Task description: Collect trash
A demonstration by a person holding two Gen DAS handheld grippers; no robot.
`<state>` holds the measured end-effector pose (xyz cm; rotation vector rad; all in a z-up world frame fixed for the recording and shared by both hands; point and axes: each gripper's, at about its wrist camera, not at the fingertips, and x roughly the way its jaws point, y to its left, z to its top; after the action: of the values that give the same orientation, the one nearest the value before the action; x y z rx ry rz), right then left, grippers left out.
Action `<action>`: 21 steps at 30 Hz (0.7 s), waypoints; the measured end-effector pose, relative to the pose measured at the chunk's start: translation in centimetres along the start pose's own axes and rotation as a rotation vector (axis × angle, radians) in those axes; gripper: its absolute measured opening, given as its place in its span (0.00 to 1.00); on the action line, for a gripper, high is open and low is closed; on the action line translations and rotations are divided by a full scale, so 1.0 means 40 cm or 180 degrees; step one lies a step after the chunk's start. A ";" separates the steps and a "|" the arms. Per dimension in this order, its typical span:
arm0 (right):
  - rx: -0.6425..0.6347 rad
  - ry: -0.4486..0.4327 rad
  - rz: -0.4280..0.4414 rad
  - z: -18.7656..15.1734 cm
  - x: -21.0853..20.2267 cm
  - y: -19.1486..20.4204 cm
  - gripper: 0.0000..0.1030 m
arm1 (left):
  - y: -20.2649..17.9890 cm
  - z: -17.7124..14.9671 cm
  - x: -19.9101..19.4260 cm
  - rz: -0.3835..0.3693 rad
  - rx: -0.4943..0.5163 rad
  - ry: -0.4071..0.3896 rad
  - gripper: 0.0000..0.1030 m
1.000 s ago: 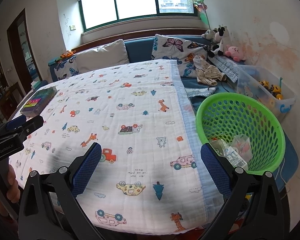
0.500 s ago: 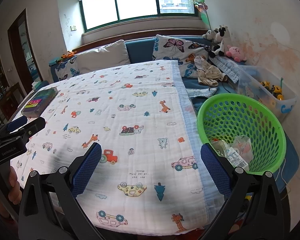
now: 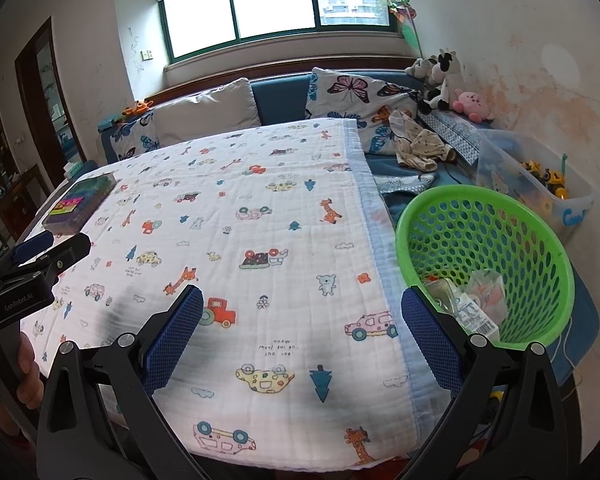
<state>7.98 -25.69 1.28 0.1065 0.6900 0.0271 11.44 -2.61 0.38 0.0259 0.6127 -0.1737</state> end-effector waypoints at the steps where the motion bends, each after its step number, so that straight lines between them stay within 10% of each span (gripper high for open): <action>1: -0.0004 0.0002 0.0001 0.000 0.000 -0.001 0.96 | 0.000 0.000 0.000 -0.0003 0.0000 0.0002 0.93; 21: 0.0002 0.0013 0.0009 -0.004 0.006 -0.003 0.96 | 0.003 -0.004 0.001 0.0006 -0.0005 -0.0002 0.93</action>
<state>8.07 -25.80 1.00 0.1081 0.6939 0.0300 11.39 -2.49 0.21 0.0248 0.6123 -0.1715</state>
